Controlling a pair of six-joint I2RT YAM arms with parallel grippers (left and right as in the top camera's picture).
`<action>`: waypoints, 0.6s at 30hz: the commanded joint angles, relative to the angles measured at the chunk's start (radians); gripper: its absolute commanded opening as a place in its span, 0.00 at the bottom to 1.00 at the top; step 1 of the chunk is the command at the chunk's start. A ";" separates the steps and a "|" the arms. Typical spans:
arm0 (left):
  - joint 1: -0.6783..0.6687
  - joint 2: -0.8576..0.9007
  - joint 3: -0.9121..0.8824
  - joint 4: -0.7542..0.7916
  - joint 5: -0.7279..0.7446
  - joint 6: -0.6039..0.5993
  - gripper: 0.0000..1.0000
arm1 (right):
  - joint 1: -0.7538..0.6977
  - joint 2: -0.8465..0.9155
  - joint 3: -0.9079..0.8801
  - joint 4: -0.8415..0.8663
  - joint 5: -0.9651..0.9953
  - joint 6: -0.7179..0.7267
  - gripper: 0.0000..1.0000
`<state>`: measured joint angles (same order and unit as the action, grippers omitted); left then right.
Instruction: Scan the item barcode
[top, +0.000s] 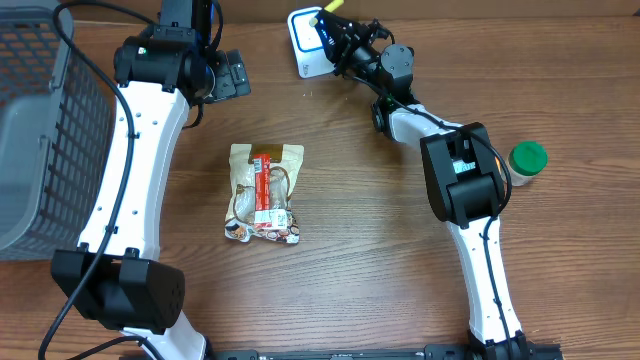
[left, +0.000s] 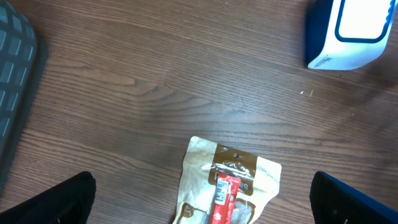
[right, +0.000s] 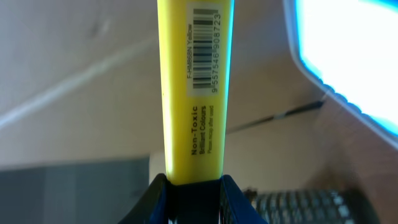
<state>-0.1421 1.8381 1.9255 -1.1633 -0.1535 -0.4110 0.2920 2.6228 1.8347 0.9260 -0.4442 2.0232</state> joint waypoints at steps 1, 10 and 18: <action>-0.002 -0.026 0.020 0.000 -0.006 0.015 1.00 | -0.005 -0.012 0.013 -0.036 0.078 0.139 0.03; -0.002 -0.026 0.020 0.000 -0.006 0.015 1.00 | -0.005 -0.012 0.013 0.194 0.108 0.139 0.03; -0.002 -0.026 0.020 0.000 -0.006 0.015 1.00 | -0.010 -0.012 0.013 0.449 0.049 0.139 0.03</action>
<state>-0.1425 1.8381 1.9255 -1.1633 -0.1535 -0.4110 0.2893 2.6232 1.8343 1.3605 -0.3584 2.0232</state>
